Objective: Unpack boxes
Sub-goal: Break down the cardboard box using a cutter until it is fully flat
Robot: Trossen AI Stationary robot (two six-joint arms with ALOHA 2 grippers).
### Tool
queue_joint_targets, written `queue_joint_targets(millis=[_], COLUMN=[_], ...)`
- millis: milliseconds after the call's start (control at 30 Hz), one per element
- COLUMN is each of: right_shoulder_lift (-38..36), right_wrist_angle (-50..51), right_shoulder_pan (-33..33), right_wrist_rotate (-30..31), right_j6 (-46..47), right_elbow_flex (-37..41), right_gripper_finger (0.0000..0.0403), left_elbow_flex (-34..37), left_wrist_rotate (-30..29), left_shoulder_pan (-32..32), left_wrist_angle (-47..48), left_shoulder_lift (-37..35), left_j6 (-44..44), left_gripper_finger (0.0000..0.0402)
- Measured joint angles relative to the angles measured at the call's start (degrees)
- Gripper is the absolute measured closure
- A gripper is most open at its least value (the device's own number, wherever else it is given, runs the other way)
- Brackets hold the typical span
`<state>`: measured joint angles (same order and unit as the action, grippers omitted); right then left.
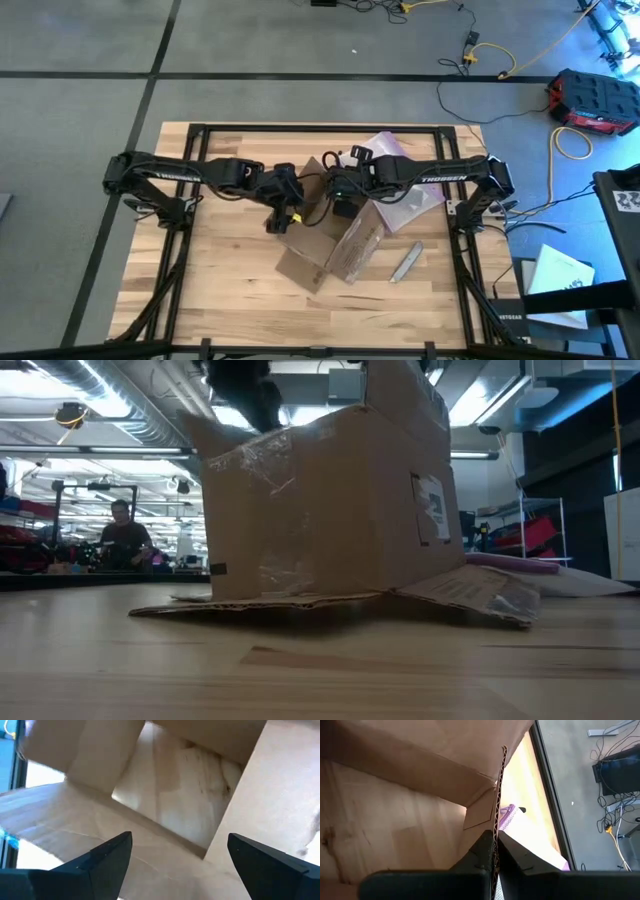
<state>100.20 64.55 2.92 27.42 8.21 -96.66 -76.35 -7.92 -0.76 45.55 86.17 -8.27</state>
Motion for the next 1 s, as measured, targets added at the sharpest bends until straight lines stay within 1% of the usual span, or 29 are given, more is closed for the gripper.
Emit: queue_joint_targets(millis=[100, 200, 267, 400, 567, 667, 733, 767, 867, 1000], right_shoulder_lift=[0.0, 0.0, 0.0, 0.0, 0.0, -0.03, -0.09, -0.09, -0.09, -0.09], right_wrist_angle=[0.02, 0.03, 0.42, 0.35, 0.0, -0.48, -0.65, -0.77, -1.76, -2.03], right_shoulder_pan=[-0.04, -0.04, -0.07, -0.09, -0.07, -0.07, -0.07, -0.07, -0.07, -0.07], right_wrist_rotate=[-0.02, -0.06, -0.33, -0.34, -0.24, 0.03, 0.47, 0.5, 0.51, 0.52], right_j6=[-0.69, -0.8, -1.01, -1.3, -1.63, -1.68, -1.77, -1.79, -2.39, -2.54], right_elbow_flex=[0.0, 0.0, 0.02, 0.02, 0.02, -0.03, -0.09, -0.09, -0.09, -0.09], right_gripper_finger=[0.0403, 0.0403, 0.0403, 0.0403, 0.0403, 0.0403, 0.0403, 0.0403, 0.0403, 0.0403], left_elbow_flex=[2.84, 7.52, 10.51, 15.59, 16.48, 16.27, 14.95, 14.79, 14.79, 14.87], left_wrist_rotate=[-0.02, 0.28, 1.38, 5.36, 5.63, 5.34, 5.44, 6.13, 12.88, 18.89], left_shoulder_pan=[1.19, 2.44, 3.38, 4.04, 2.95, 2.24, 1.65, 1.23, 0.22, 0.02], left_wrist_angle=[-0.58, -3.35, -6.86, -14.42, -17.34, -17.76, -19.87, -21.75, -25.92, -26.16], left_shoulder_lift=[-0.04, -0.06, -0.34, -0.55, -2.58, -5.6, -7.85, -8.96, -9.58, -8.04], left_j6=[-0.19, 0.42, 2.49, 6.32, 7.94, 8.19, 8.3, 8.23, 6.51, 8.32], left_gripper_finger=[0.0087, 0.0087, 0.0087, 0.0087, 0.0087, 0.0087, 0.0087, 0.0087, 0.0087, 0.0087])
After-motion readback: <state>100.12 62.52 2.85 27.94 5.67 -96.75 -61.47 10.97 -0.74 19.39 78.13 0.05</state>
